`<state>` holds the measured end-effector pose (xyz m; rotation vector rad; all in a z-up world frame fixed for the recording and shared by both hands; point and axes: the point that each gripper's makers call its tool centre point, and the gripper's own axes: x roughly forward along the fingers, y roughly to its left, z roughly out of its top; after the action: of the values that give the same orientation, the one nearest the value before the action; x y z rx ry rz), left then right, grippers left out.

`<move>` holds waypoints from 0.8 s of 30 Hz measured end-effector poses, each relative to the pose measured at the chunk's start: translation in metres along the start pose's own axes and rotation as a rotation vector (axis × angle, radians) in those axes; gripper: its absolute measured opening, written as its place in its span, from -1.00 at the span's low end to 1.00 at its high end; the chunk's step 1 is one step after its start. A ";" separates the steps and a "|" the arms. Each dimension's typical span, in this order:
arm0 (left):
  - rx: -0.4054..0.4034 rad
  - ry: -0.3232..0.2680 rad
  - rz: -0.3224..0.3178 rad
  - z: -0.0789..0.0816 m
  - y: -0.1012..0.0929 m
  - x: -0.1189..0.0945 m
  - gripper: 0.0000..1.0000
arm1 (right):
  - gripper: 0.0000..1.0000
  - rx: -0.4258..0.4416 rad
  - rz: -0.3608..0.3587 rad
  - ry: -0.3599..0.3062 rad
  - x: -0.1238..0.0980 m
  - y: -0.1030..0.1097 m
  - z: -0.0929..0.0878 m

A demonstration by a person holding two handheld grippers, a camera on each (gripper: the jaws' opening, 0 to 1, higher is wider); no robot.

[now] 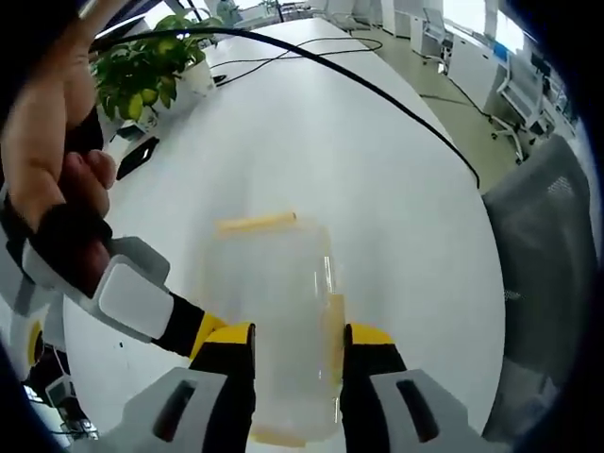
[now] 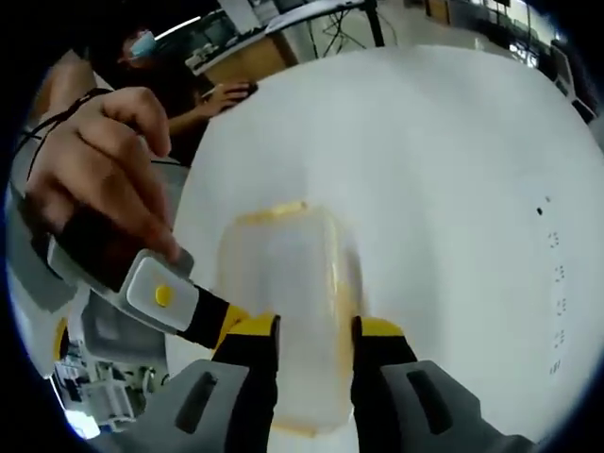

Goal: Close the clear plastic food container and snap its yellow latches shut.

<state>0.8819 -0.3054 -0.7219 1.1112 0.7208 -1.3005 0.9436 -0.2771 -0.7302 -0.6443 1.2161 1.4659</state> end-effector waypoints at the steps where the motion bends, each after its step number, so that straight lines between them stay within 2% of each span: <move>1: 0.011 -0.008 0.010 0.000 0.001 0.001 -0.47 | -0.49 -0.018 0.003 -0.003 0.001 0.000 0.000; 4: -0.008 -0.025 0.018 -0.003 0.004 -0.001 -0.48 | -0.50 -0.014 0.001 -0.011 0.001 0.001 0.001; 10: -0.008 -0.016 0.009 -0.001 0.003 0.000 -0.47 | -0.49 -0.019 -0.004 0.008 0.004 0.004 0.005; 17: -0.002 0.003 0.016 0.000 0.000 0.000 -0.45 | -0.46 -0.015 0.001 -0.005 0.005 0.010 0.008; 21: 0.004 0.013 0.020 0.001 -0.001 -0.001 -0.44 | -0.45 -0.027 -0.007 -0.010 0.004 0.017 0.010; 24: 0.006 0.016 0.019 0.001 0.000 -0.002 -0.42 | -0.44 -0.067 -0.022 -0.005 0.003 0.022 0.013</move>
<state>0.8815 -0.3055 -0.7199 1.1320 0.7168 -1.2794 0.9253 -0.2619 -0.7215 -0.6969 1.1564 1.4938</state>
